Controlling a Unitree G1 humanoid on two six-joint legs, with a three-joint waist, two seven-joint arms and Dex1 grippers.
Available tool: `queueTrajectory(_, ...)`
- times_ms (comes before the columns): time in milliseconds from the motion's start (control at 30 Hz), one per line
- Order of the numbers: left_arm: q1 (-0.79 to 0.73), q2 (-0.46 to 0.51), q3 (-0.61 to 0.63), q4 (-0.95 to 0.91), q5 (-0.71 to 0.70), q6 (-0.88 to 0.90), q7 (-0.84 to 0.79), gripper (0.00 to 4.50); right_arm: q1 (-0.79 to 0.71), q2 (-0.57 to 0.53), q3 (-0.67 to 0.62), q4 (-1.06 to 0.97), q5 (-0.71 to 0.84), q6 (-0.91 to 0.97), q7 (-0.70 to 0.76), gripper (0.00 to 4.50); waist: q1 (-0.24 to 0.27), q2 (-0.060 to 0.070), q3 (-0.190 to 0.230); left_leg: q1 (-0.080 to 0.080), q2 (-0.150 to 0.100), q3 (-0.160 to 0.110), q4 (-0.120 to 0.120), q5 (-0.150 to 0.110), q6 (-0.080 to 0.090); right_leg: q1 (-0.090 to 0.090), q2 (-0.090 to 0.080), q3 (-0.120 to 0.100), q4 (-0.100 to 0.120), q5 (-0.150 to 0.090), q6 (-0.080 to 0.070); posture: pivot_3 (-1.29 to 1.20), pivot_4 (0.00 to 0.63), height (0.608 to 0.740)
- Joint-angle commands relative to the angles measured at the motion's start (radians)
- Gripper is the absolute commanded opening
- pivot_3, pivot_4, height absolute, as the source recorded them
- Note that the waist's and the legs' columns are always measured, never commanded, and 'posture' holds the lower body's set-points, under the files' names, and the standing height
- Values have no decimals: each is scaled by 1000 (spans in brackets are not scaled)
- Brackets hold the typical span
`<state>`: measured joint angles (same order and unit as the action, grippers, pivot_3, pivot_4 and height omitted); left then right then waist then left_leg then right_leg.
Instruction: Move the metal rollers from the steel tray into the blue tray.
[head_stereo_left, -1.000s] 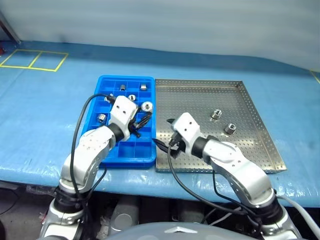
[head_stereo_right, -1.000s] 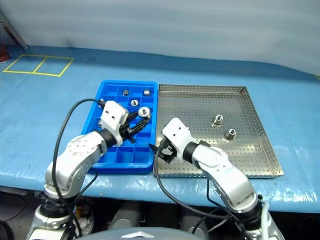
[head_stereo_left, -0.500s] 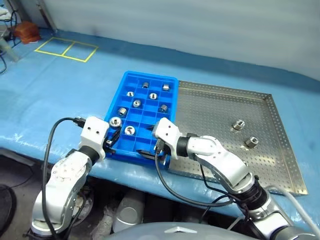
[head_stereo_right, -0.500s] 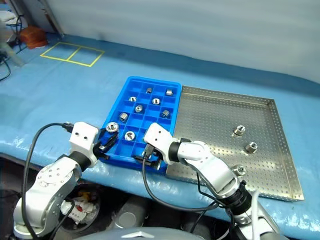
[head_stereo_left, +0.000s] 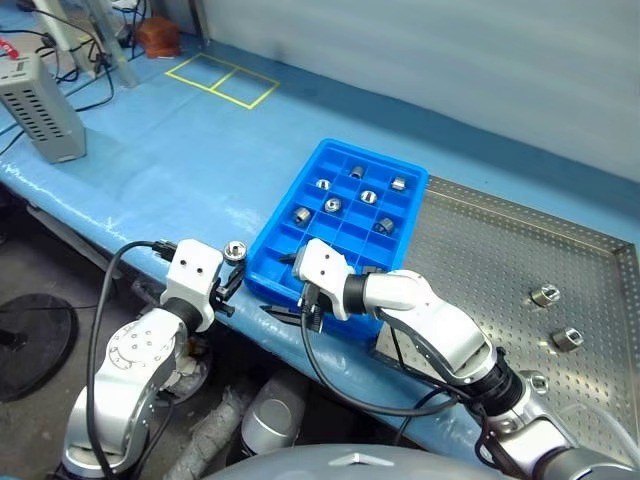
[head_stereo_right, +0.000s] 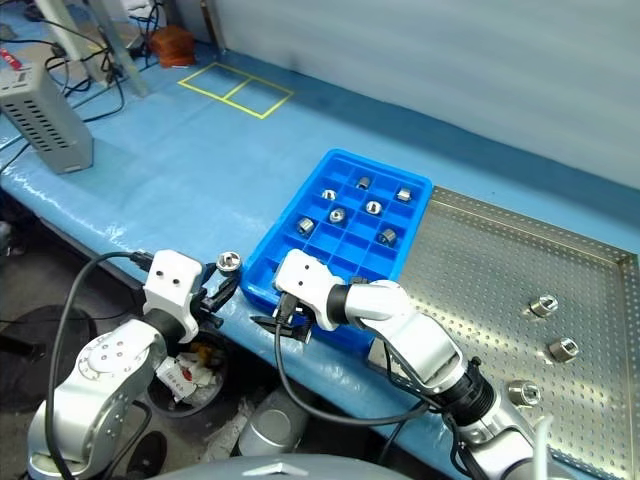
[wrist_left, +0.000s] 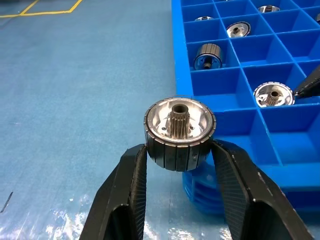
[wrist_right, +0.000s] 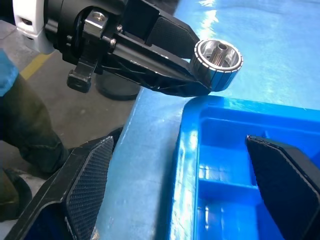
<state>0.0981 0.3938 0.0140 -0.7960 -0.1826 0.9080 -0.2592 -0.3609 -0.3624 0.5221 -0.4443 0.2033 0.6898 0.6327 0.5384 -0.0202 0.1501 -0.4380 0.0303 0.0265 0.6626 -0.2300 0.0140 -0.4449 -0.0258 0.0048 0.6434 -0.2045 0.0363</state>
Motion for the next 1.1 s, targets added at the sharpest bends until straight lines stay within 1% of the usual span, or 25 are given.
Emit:
queueTrajectory(33,-42,-9,-14,-4,-24,-21,-18,1676,13,-6,-25,-55,-1,6,-10,4500,6,0,0,0,0,0,0,0,0,0,0,0,0,0,0,511,150,740)
queueTrajectory(167,-83,-7,-32,15,-41,-26,-34,1676,29,-14,-39,-77,-2,20,-25,4500,9,0,0,0,0,0,1,0,0,0,0,-1,0,0,0,488,150,740)
queueTrajectory(333,-121,-6,-59,51,-48,-28,-51,1676,54,-33,-66,-110,-2,41,-52,4500,-2,0,0,0,0,-1,0,0,-1,0,0,-2,0,0,0,449,150,740)
queueTrajectory(633,-97,5,-64,86,-58,-18,-82,1676,97,-43,-97,-147,2,67,-86,4500,-33,0,0,-1,1,-2,1,1,1,1,1,-4,0,-1,-1,416,150,740)
queueTrajectory(833,-84,7,-71,106,-68,-10,-88,1676,107,-42,-101,-157,1,75,-100,4500,-62,0,0,-1,1,-3,1,2,2,2,1,-4,0,-1,-1,404,150,740)
queueTrajectory(900,-80,9,-67,105,-78,-7,-93,2406,111,-42,-105,-161,2,77,-105,4500,-72,0,0,-1,1,-3,1,2,3,2,1,-4,0,-1,-1,404,150,740)
queueTrajectory(967,-79,6,-62,104,-83,-8,-94,3004,117,-44,-110,-167,3,82,-111,4500,-81,0,0,-1,1,-3,1,2,3,2,1,-4,0,-1,-2,392,150,740)
queueTrajectory(1100,-84,5,-59,102,-89,-14,-94,4345,132,-47,-121,-183,7,94,-123,4500,-98,0,0,-1,1,-3,1,3,3,3,1,-4,0,-1,-2,384,150,740)
